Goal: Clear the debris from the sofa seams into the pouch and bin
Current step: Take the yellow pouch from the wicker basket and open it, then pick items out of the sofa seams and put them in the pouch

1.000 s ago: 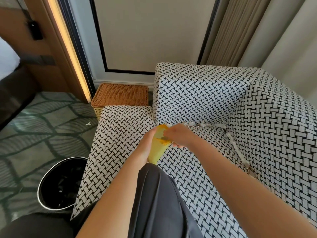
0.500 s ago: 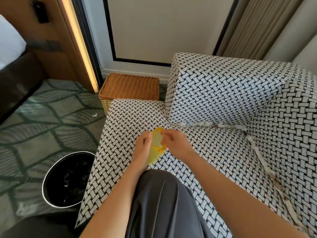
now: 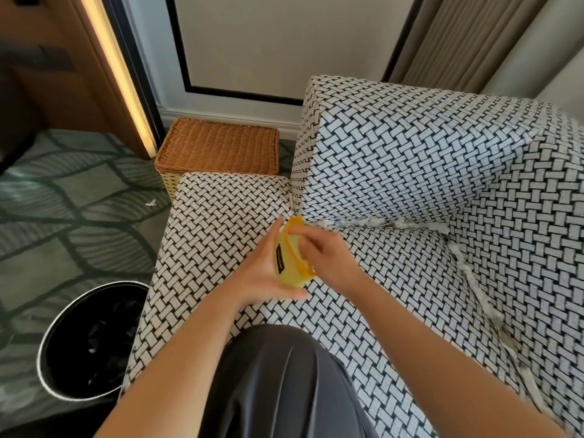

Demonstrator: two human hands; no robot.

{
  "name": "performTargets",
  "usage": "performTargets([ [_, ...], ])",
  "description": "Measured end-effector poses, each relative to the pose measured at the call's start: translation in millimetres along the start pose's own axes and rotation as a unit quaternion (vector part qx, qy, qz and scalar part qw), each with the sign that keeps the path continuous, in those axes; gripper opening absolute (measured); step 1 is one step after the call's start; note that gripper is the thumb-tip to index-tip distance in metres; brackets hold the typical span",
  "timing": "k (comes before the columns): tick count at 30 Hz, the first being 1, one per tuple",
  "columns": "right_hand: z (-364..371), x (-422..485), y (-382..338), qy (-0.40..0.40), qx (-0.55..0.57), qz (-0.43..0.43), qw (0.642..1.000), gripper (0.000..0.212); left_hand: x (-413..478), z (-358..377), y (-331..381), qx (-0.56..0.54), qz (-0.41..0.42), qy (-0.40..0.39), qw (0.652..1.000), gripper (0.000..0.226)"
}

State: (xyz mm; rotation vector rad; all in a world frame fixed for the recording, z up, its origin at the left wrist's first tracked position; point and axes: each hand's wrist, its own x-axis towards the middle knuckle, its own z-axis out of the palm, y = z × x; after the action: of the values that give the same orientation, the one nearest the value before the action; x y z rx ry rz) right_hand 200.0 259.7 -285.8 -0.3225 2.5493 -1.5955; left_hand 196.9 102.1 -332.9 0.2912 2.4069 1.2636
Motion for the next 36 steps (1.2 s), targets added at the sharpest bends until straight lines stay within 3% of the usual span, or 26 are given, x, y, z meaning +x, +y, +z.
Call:
performTargets([
  [4, -10.9, -3.3, 6.9, 0.037, 0.049, 0.03, 0.998, 0.028, 4.8, 15.9, 3.8, -0.059, -0.002, 0.03, 0.998, 0.127],
  [7, -21.5, -9.2, 23.8, 0.159, 0.11, 0.068, 0.979, 0.02, 3.8, 28.1, 5.1, -0.06, 0.013, 0.086, 0.994, 0.095],
  [10, -36.1, -7.0, 55.9, 0.234, -0.045, 0.145, 0.96, 0.014, 4.3, 28.8, 5.0, -0.072, 0.017, 0.09, 0.993, 0.086],
  [13, -43.2, 0.9, 85.2, 0.212, -0.167, 0.198, 0.942, 0.026, 5.3, 29.0, 3.8, -0.068, 0.024, 0.099, 0.992, 0.083],
  [18, -33.2, 19.4, 101.4, 0.281, -0.278, 0.144, 0.907, 0.028, 7.9, 31.0, -4.1, -0.095, 0.036, 0.113, 0.988, 0.074],
  [30, -37.3, 60.1, 100.7, 0.219, -0.413, 0.284, 0.837, 0.055, 12.7, 31.7, -11.3, -0.134, 0.042, 0.111, 0.984, 0.075],
  [36, -37.6, 68.2, 96.3, 0.217, -0.402, 0.308, 0.834, 0.052, 13.7, 31.9, -12.7, -0.137, 0.048, 0.112, 0.983, 0.078],
])
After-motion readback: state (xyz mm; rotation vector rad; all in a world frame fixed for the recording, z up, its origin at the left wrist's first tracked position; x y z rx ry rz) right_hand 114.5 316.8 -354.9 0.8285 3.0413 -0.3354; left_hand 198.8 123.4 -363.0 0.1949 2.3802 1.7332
